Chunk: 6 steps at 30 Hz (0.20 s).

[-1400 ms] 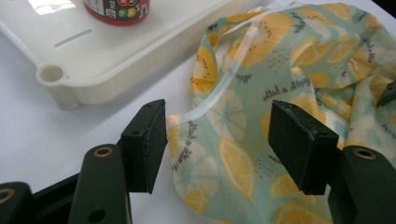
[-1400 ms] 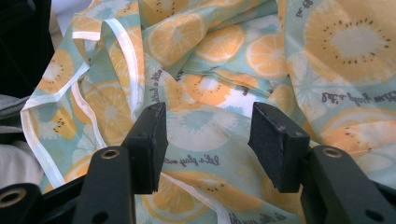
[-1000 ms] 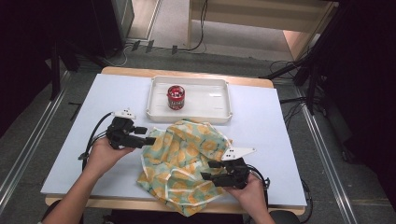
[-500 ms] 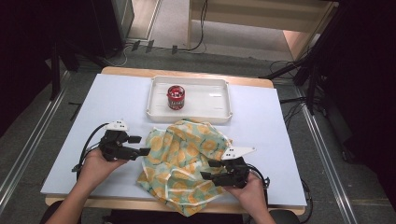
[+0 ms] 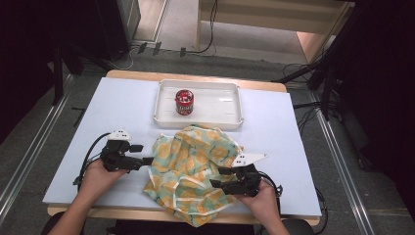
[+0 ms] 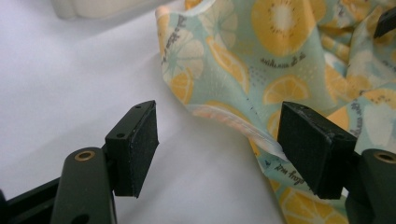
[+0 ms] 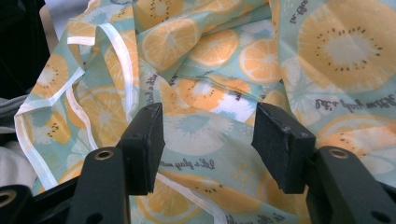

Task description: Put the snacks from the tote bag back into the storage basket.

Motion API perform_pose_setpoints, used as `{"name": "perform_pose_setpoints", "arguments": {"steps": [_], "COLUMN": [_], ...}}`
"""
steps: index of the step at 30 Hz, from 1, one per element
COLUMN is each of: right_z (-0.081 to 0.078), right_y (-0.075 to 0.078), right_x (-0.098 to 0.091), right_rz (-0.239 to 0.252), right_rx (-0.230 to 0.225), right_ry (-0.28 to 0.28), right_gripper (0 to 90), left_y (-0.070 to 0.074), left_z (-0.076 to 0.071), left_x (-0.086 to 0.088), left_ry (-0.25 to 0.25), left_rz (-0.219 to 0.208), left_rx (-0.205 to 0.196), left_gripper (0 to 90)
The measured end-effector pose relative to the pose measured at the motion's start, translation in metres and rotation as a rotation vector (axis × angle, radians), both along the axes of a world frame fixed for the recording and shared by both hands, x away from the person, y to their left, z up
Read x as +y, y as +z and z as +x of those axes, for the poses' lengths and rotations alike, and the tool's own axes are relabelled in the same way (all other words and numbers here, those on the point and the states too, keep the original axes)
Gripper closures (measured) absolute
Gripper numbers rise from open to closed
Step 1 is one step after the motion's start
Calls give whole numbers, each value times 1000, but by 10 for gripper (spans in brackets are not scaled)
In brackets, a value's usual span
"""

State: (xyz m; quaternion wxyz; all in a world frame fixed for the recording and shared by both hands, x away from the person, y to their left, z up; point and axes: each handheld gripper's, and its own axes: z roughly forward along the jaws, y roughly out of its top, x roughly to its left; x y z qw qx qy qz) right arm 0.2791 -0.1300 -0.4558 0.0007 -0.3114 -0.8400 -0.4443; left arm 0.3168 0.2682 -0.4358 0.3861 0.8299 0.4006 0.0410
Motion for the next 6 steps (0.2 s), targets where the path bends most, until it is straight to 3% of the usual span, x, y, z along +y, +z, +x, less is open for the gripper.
{"name": "perform_pose_setpoints", "arguments": {"steps": [6], "right_z": [2], "right_y": [0], "right_x": [1], "right_rz": [5], "right_rx": [3], "right_ry": [4], "right_gripper": [443], "left_y": [-2], "left_z": [1], "left_x": [4], "left_ry": [3], "left_rz": [-21], "left_rx": [17], "left_gripper": [283]}}
